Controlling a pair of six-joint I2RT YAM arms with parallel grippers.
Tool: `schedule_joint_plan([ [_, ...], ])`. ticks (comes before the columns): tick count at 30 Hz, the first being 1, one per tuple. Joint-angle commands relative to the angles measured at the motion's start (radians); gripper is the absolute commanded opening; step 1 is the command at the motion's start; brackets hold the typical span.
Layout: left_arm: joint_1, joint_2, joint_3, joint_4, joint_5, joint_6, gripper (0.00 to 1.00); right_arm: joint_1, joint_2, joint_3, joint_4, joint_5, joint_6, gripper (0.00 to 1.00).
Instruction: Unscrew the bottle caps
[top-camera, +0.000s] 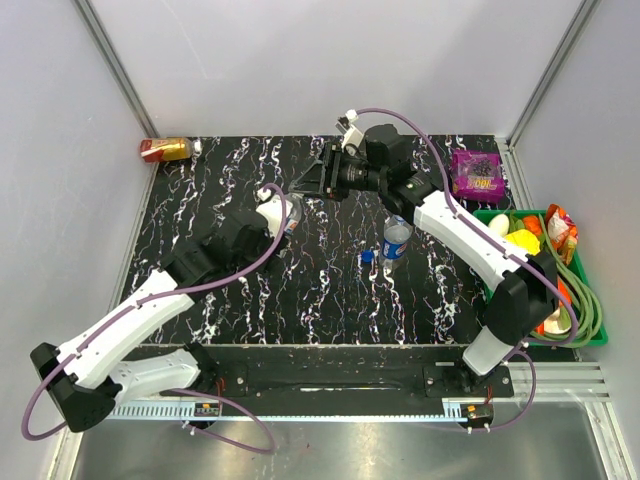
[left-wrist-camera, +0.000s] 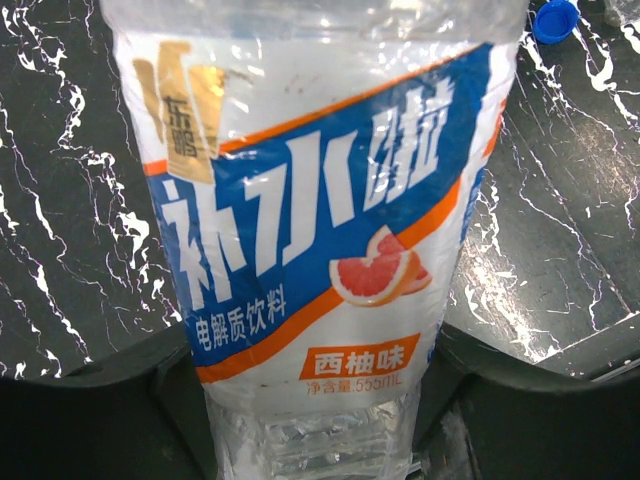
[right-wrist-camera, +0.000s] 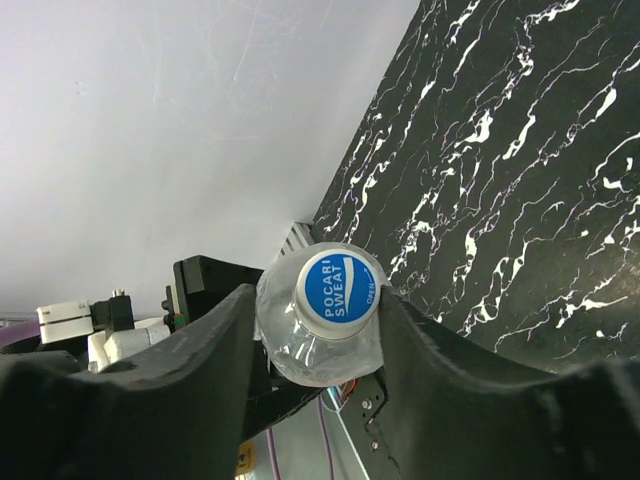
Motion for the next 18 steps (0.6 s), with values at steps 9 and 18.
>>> schedule_joint_plan([
  [9, -0.038, -0.001, 0.048, 0.005, -0.056, 0.002, 0.00, 0.000, -0.024, 0.015, 0.056, -0.017, 0.006, 0.17],
  [18, -0.038, -0.028, 0.011, 0.058, 0.068, 0.029, 0.00, 0.000, -0.072, -0.028, 0.116, -0.052, -0.025, 0.00],
])
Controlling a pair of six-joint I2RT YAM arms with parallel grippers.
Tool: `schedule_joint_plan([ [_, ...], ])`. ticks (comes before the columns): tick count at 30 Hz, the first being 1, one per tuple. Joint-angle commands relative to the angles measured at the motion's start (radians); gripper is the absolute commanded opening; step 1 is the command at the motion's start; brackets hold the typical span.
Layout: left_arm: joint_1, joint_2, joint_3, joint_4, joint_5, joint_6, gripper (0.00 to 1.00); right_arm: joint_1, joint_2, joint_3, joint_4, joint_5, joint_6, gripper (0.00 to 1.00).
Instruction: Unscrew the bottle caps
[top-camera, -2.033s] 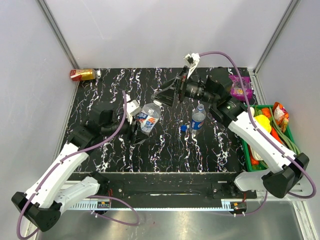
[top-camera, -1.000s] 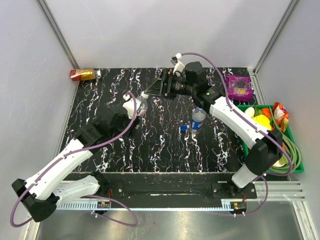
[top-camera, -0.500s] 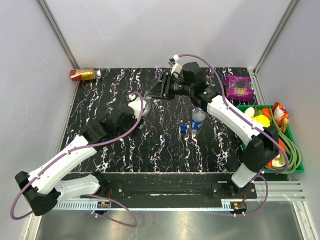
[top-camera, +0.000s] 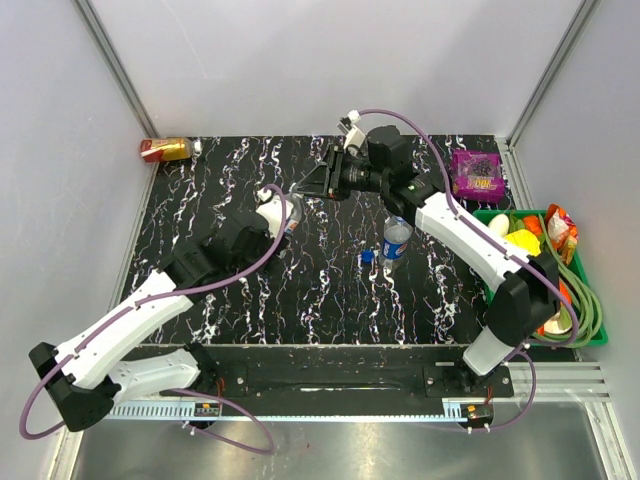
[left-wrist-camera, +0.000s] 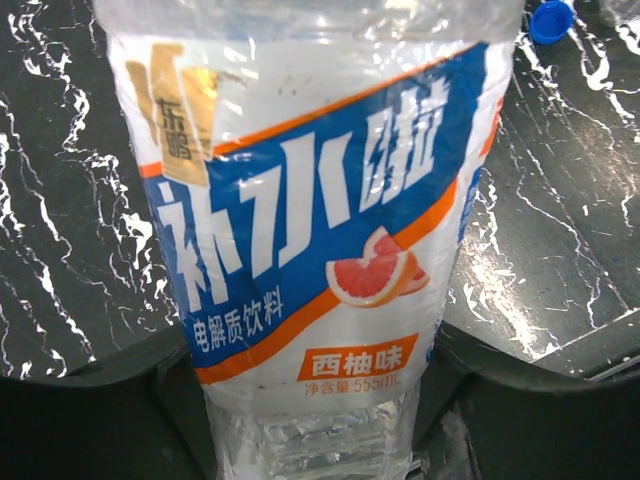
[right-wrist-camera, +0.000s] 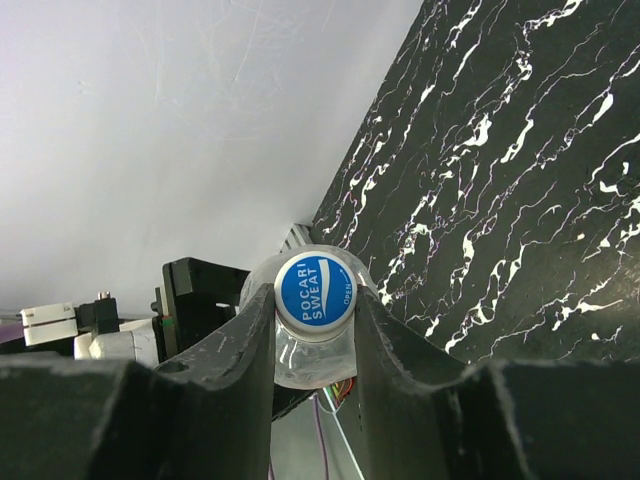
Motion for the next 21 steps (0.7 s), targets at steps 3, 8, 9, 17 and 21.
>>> schedule_joint_plan([
  [3, -0.011, -0.043, -0.013, 0.099, 0.156, 0.035, 0.00, 0.003, -0.086, -0.018, 0.102, -0.064, -0.047, 0.00],
  [8, -0.011, -0.065, -0.007, 0.125, 0.281, 0.030, 0.01, 0.001, -0.133, -0.047, 0.171, -0.134, -0.088, 0.00],
  [9, -0.011, -0.069, -0.007, 0.132, 0.308, 0.027, 0.01, 0.001, -0.146, -0.056, 0.191, -0.153, -0.091, 0.00],
  [17, -0.009, -0.149, -0.017, 0.210, 0.521, 0.004, 0.02, 0.000, -0.253, -0.099, 0.234, -0.193, -0.163, 0.00],
  [21, -0.009, -0.186, -0.033, 0.262, 0.618, -0.007, 0.00, 0.000, -0.291, -0.107, 0.237, -0.225, -0.203, 0.00],
])
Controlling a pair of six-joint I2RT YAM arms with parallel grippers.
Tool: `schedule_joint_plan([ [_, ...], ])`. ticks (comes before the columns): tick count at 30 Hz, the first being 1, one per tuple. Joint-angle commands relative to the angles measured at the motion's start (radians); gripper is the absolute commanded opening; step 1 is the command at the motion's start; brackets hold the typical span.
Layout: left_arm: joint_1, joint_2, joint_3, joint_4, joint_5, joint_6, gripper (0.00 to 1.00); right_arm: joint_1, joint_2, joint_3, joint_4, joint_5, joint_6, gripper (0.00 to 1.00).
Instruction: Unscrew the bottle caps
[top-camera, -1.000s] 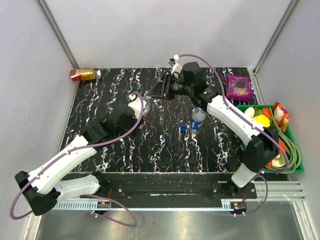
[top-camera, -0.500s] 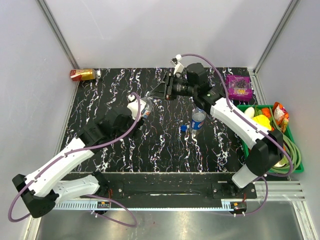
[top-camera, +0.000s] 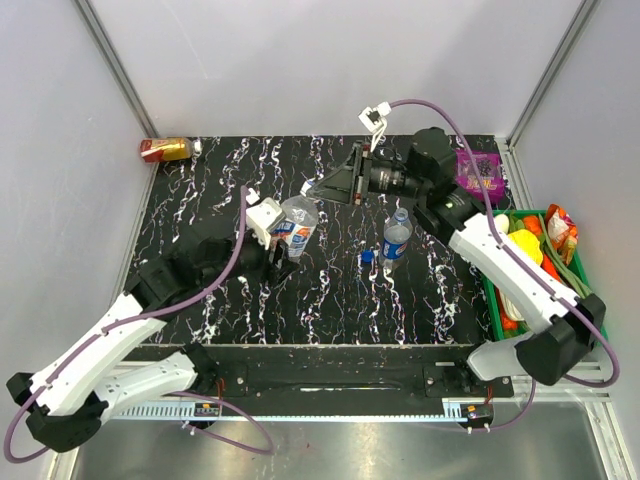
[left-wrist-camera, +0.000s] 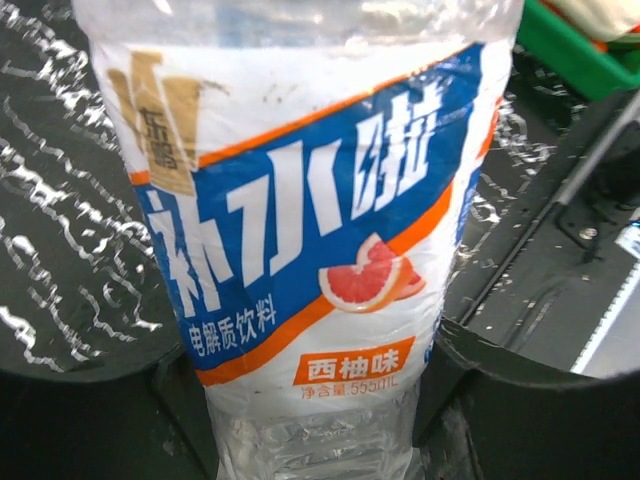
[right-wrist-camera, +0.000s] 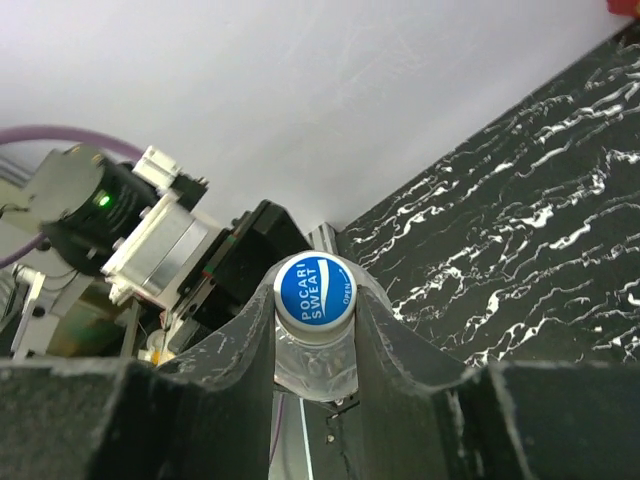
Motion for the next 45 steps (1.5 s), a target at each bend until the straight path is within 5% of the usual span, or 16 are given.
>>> schedule_joint_plan([
  [1, -0.013, -0.039, -0.022, 0.146, 0.254, 0.019, 0.00, 0.014, -0.067, -0.009, 0.093, -0.078, -0.057, 0.00],
  [14, 0.073, -0.027, -0.021, 0.330, 0.690, -0.078, 0.00, 0.014, -0.131, -0.049, 0.245, -0.274, -0.091, 0.00],
  [22, 0.197, -0.035, -0.127, 0.749, 1.099, -0.356, 0.00, 0.014, -0.150, -0.046, 0.285, -0.357, -0.092, 0.00],
  [28, 0.208, 0.004, -0.151, 0.979, 1.241, -0.549, 0.00, 0.014, -0.150, -0.043, 0.330, -0.404, -0.077, 0.00],
  [32, 0.208, 0.001, -0.138, 0.950, 1.249, -0.527, 0.00, 0.014, -0.148, -0.046, 0.360, -0.415, -0.054, 0.00],
  [38, 0.209, 0.002, -0.084, 0.684, 1.181, -0.331, 0.00, 0.014, -0.145, -0.046, 0.360, -0.395, -0.049, 0.06],
  [45, 0.226, -0.006, -0.039, 0.389, 0.990, -0.115, 0.00, 0.012, -0.150, -0.059, 0.356, -0.340, -0.043, 0.50],
])
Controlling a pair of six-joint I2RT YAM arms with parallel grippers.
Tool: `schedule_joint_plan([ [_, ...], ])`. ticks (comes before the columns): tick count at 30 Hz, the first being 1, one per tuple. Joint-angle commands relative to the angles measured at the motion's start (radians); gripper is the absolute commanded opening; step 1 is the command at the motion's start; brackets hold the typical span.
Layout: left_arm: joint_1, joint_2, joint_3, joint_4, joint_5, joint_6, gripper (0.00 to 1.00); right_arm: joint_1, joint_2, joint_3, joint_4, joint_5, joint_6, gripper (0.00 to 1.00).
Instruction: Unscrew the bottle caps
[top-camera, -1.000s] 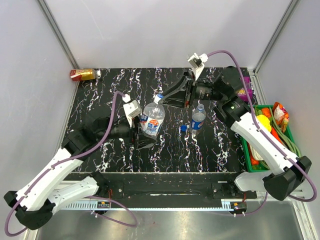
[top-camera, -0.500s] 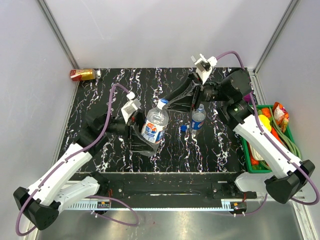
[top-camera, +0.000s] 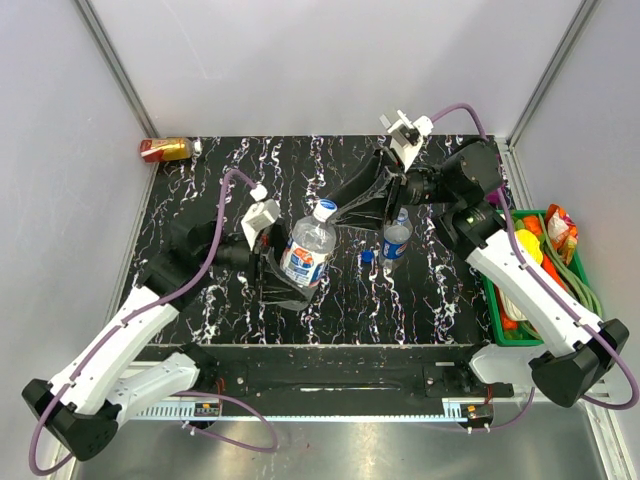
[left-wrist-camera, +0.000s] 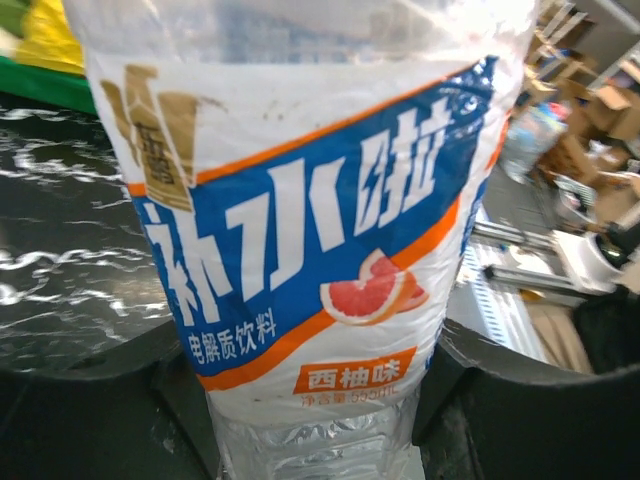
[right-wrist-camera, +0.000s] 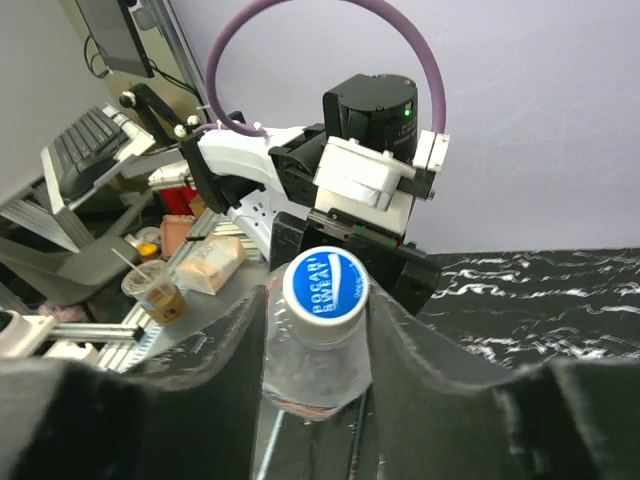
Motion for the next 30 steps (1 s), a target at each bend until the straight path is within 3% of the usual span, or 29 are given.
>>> schedule_joint_plan([
  [1, 0.014, -0.032, 0.078, -0.147, -0.175, 0.194, 0.00, 0.002, -0.003, -0.018, -0.009, 0.029, -0.008, 0.57],
  [6, 0.014, -0.044, 0.080, -0.278, -0.361, 0.287, 0.00, -0.007, -0.018, -0.031, -0.029, 0.083, -0.022, 0.92],
  [8, 0.016, -0.046, 0.074, -0.305, -0.415, 0.310, 0.00, -0.010, -0.023, -0.029, -0.052, 0.112, -0.031, 1.00],
  [19, 0.014, -0.027, 0.051, -0.434, -0.766, 0.360, 0.00, -0.010, 0.014, 0.045, -0.349, 0.396, -0.116, 1.00],
  [25, 0.014, -0.020, 0.049, -0.477, -0.953, 0.353, 0.00, -0.010, 0.055, 0.069, -0.464, 0.565, -0.076, 1.00],
  [30, -0.004, -0.010, 0.063, -0.520, -1.106, 0.346, 0.00, -0.010, 0.115, 0.091, -0.486, 0.600, -0.004, 1.00],
])
